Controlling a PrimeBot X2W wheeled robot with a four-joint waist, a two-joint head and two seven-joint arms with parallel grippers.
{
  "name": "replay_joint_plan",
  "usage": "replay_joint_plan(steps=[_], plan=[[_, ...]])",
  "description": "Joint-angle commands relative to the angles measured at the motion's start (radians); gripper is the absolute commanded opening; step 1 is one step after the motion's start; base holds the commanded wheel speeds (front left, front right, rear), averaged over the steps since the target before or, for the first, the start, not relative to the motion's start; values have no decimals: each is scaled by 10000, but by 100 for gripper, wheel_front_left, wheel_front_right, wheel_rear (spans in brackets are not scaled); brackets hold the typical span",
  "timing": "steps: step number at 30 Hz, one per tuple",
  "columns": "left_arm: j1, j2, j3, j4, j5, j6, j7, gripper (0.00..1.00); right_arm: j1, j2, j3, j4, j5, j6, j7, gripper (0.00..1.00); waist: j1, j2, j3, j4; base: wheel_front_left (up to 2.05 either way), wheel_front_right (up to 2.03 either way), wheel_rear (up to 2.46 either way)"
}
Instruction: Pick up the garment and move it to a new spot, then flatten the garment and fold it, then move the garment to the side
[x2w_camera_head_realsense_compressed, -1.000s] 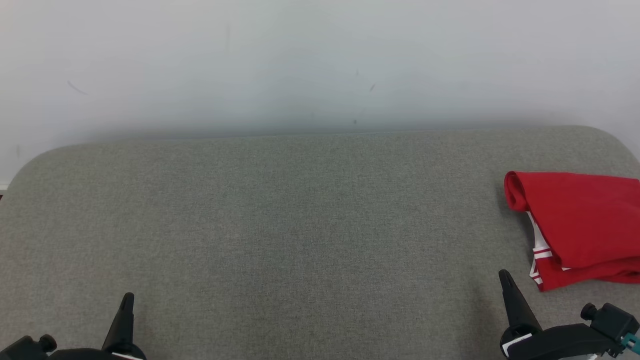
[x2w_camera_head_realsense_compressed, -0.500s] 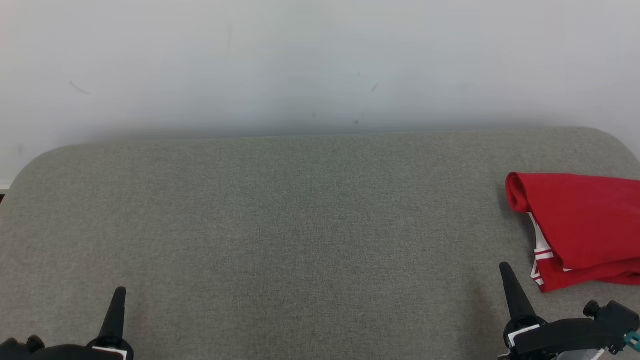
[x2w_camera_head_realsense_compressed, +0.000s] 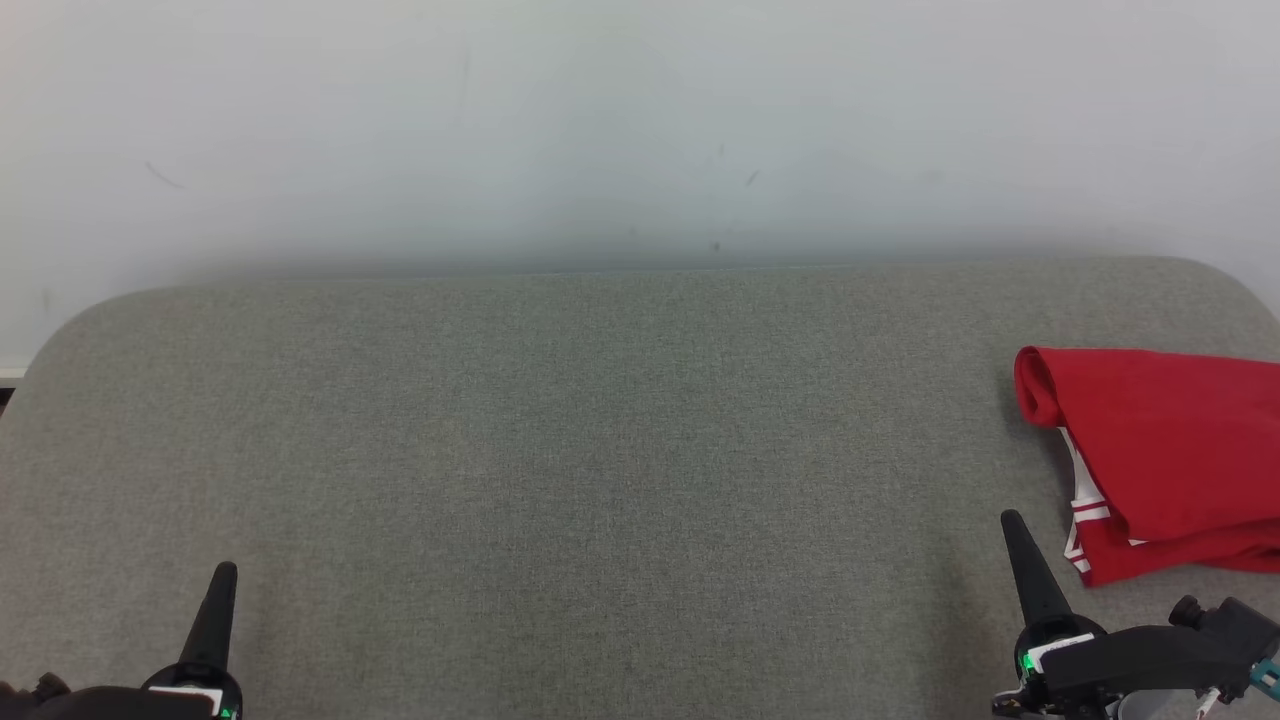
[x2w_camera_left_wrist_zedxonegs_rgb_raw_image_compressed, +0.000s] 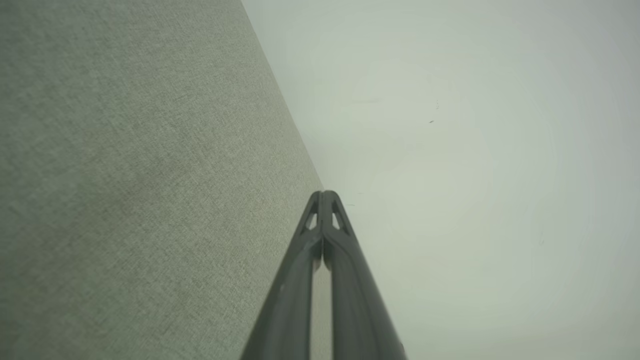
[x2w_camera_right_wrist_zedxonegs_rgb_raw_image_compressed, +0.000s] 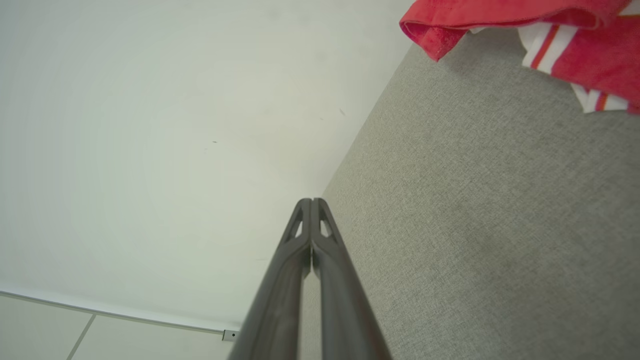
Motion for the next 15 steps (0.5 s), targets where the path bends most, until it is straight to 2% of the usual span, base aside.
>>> replay_joint_plan(steps=[1,15], plan=[[-234,12,147,-42,-229,-118,84,0,-164,-90,2,-77,252,-9,24,0,-1,0,-2,5,0,0,0],[-352,-184,628,56,-1240,-284,446,0,-305,-97,55,-95,1364,-9,91,0,-1,0,-23,45,0,0,0]])
